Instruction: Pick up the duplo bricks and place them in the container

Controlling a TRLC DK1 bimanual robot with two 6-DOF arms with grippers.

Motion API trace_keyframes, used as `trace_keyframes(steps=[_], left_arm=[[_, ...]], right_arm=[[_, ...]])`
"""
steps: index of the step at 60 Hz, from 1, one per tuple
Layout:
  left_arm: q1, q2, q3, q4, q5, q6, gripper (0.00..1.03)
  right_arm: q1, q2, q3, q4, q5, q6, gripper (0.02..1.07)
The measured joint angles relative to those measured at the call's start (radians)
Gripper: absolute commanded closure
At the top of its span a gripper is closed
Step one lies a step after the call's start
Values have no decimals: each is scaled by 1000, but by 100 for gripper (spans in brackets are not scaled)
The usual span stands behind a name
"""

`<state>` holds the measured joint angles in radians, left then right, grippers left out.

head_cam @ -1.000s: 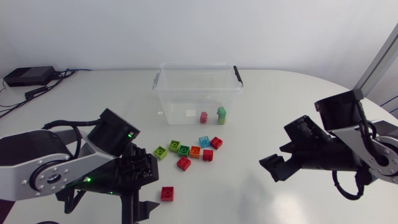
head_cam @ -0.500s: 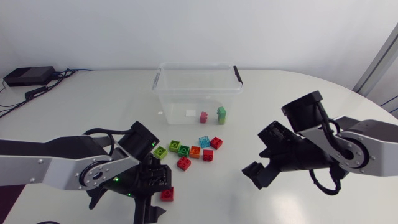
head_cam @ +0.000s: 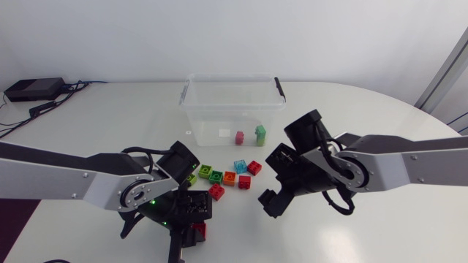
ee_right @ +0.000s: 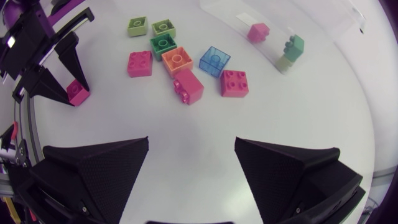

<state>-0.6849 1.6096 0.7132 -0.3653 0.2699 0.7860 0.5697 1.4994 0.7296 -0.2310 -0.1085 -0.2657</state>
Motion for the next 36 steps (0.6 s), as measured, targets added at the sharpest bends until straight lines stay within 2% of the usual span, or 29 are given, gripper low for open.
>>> trace_keyframes(steps=[5, 11, 19, 36], left_arm=[[0, -2, 1, -9, 3, 0, 76], [18, -37, 1, -37, 3, 0, 76], [84, -130, 25, -87, 3, 0, 76], [171, -256, 131, -112, 4, -3, 76]], right_arm=[[6, 35, 55, -13, -6, -66, 7], [7, 79, 148, -100, -23, -139, 7], [11, 189, 257, -165, -49, -238, 7], [11, 280, 302, -197, -53, -349, 7]])
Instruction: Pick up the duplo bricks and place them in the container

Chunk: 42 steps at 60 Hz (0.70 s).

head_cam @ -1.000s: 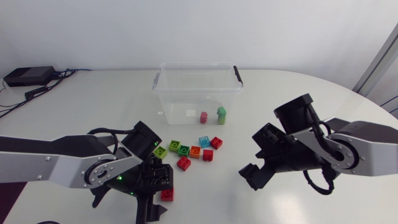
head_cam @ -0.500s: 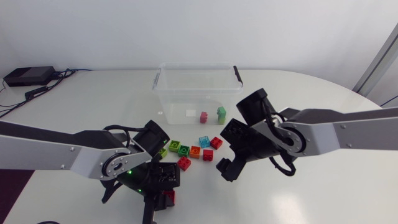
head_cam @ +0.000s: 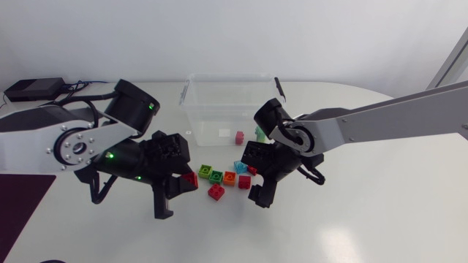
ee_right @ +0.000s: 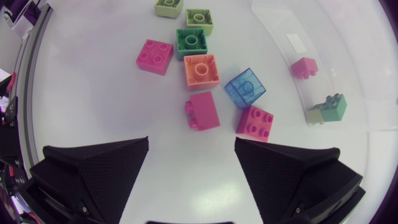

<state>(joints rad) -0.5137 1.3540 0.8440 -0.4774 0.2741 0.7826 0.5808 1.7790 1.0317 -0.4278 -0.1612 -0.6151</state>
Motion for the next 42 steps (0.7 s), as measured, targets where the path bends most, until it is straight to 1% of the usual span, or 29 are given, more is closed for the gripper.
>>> trace_keyframes(steps=[2, 6, 9, 10, 11, 14, 16, 17, 22, 26, 28, 33, 36, 39, 42], left_arm=[[11, -11, 13, -2, 6, -1, 76], [27, -20, 32, -3, 6, -4, 76], [44, -24, 51, -3, 9, -16, 76], [52, -25, 61, -3, 11, -24, 76], [56, -25, 66, -3, 13, -24, 76], [71, -25, 85, 0, 21, -31, 76], [81, -26, 95, 6, 25, -42, 76], [84, -26, 99, 8, 28, -45, 76], [107, -26, 117, 28, 36, -65, 76], [127, -26, 133, 40, 42, -79, 76], [134, -26, 139, 49, 43, -83, 76], [145, -26, 146, 61, 43, -96, 76], [151, -26, 151, 72, 44, -108, 76], [159, -26, 155, 90, 46, -122, 76], [167, -26, 165, 105, 49, -134, 76]], right_arm=[[0, 0, 9, -2, 0, -11, 8], [0, 2, 22, -3, 0, -18, 13], [0, 17, 40, -3, 0, -20, 14], [0, 27, 47, -3, 0, -22, 18], [0, 34, 50, -3, 0, -22, 19], [0, 60, 63, -3, 0, -22, 20], [1, 75, 68, -3, 0, -22, 23], [1, 80, 69, -3, 0, -22, 26], [2, 100, 72, -5, 0, -22, 36], [6, 113, 84, -7, 0, -22, 51], [8, 116, 90, -6, 0, -22, 56], [17, 122, 98, -6, -1, -22, 64], [21, 131, 106, -6, -8, -22, 73], [23, 141, 111, -7, -20, -22, 76], [23, 152, 118, -7, -24, -21, 83]])
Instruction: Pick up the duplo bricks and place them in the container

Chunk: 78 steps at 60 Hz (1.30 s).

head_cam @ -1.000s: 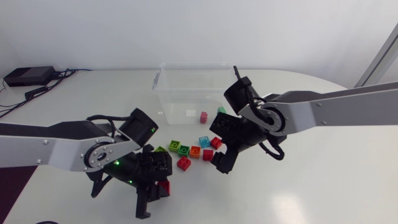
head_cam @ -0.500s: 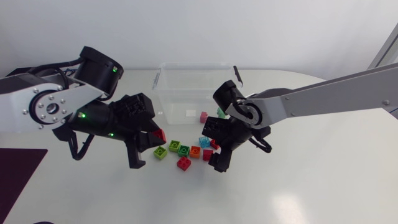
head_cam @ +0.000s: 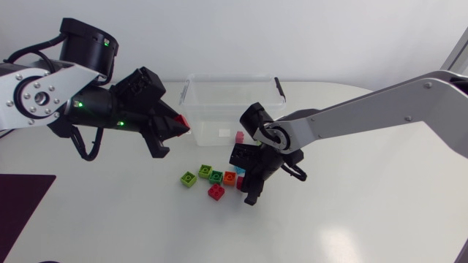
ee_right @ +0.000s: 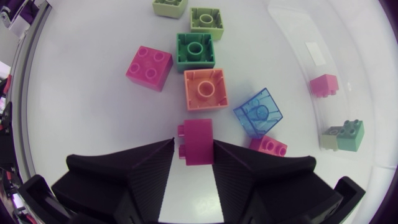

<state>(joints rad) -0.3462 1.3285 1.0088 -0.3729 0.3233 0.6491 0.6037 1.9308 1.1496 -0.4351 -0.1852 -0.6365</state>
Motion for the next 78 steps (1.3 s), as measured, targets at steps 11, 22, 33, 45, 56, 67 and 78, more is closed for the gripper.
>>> trace_keyframes(steps=[11, 22, 33, 45, 56, 67, 78], left_arm=[[39, 54, 63, 130, 7, -99, 76], [60, 170, 156, 229, 6, -206, 75], [57, 323, 275, 277, 0, -266, 74], [55, 521, 424, 312, -87, -310, 9], [63, 549, 429, 322, -116, -310, 4], [102, 451, 387, 246, -118, -309, 4], [121, 246, 232, 136, -96, -230, 4]], right_arm=[[0, 33, 35, -11, -13, 8, 94], [-11, -27, 11, -39, -13, 11, 94], [-60, -160, 6, -78, -13, 13, 94], [-84, -248, 7, -108, -13, 34, 94], [-130, -264, 89, -136, -14, 63, 94], [-155, -264, 235, -136, -14, 115, 94], [-166, -224, 380, -106, -18, 185, 94]])
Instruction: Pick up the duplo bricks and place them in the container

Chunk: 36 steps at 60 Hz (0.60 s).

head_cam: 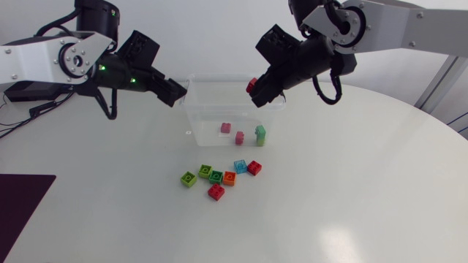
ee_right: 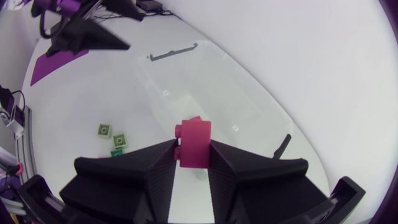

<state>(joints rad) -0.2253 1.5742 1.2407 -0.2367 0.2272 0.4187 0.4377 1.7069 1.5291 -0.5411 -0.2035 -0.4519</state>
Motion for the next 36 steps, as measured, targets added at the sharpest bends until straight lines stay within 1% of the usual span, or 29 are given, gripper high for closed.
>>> trace_keyframes(steps=[1, 6, 7, 14, 21, 22, 23, 25, 27, 28, 29, 30, 31, 32, 36], left_arm=[[0, -28, -40, -6, 3, 21, 4], [0, -76, -129, -31, 6, 68, 4], [-2, -85, -152, -53, 11, 85, 4], [-16, -101, -226, -104, 30, 146, 4], [-50, -102, -289, -111, 30, 185, 4], [-55, -102, -296, -114, 30, 185, 4], [-60, -101, -299, -119, 30, 186, 4], [-71, -98, -302, -126, 30, 185, 4], [-82, -88, -301, -129, 29, 185, 4], [-87, -82, -301, -129, 29, 184, 4], [-90, -76, -301, -130, 29, 184, 4], [-98, -58, -301, -134, 26, 183, 4], [-100, -48, -301, -137, 24, 180, 4], [-103, -38, -301, -140, 21, 179, 4], [-115, 7, -301, -149, -2, 158, 5]], right_arm=[[-3, 13, 19, 4, 0, 9, 94], [-14, 53, 61, 26, 1, 32, 93], [-17, 67, 74, 29, 2, 35, 93], [-36, 130, 126, 48, 5, 64, 93], [-48, 212, 207, 52, 37, 79, 90], [-50, 227, 223, 53, 48, 84, 86], [-51, 238, 233, 56, 51, 87, 80], [-54, 268, 262, 63, 67, 93, 63], [-54, 295, 289, 64, 81, 101, 43], [-54, 307, 303, 65, 87, 106, 30], [-54, 320, 314, 66, 97, 110, 26], [-54, 337, 329, 66, 112, 114, 11], [-54, 346, 336, 66, 122, 117, 8], [-54, 352, 340, 66, 127, 120, 6], [-54, 364, 345, 66, 137, 135, 6]])
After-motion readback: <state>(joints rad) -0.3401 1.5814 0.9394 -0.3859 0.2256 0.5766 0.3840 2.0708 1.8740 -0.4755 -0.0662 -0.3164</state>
